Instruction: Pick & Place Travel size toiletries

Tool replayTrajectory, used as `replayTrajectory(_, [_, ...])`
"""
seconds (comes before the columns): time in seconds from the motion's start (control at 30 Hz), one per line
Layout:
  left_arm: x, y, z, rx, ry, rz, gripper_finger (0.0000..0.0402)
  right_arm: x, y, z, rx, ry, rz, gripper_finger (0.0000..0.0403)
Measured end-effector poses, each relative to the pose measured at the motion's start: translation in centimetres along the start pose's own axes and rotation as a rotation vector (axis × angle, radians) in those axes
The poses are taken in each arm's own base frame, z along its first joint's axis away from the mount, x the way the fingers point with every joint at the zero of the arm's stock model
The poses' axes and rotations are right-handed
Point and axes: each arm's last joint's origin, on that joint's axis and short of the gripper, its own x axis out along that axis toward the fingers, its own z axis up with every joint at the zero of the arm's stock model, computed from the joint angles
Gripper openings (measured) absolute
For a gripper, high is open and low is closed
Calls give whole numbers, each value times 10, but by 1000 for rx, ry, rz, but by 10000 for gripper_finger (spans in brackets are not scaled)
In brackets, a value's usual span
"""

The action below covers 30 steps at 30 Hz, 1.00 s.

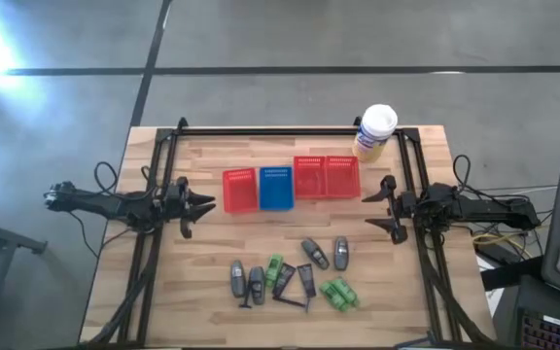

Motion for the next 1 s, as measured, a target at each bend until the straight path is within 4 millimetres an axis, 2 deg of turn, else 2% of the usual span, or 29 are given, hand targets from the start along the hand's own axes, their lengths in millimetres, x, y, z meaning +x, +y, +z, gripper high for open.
replayTrajectory(0.37, [0,0,0,0,0,0,108,0,0,0,-10,0,0,237])
replayTrajectory(0.57, [0,0,0,0,0,0,108,0,0,-2,-335,25,2,229])
replayTrajectory(0.7, [0,0,0,0,0,0,108,0,0,-2,-424,23,2,225])
replayTrajectory(0.87, [0,0,0,0,0,0,108,0,0,-2,-367,21,5,224])
replayTrajectory(0.93, [0,0,0,0,0,0,108,0,0,0,-231,1,0,227])
replayTrajectory(1.0, [0,0,0,0,0,0,108,0,-3,5,-11,-47,-95,232])
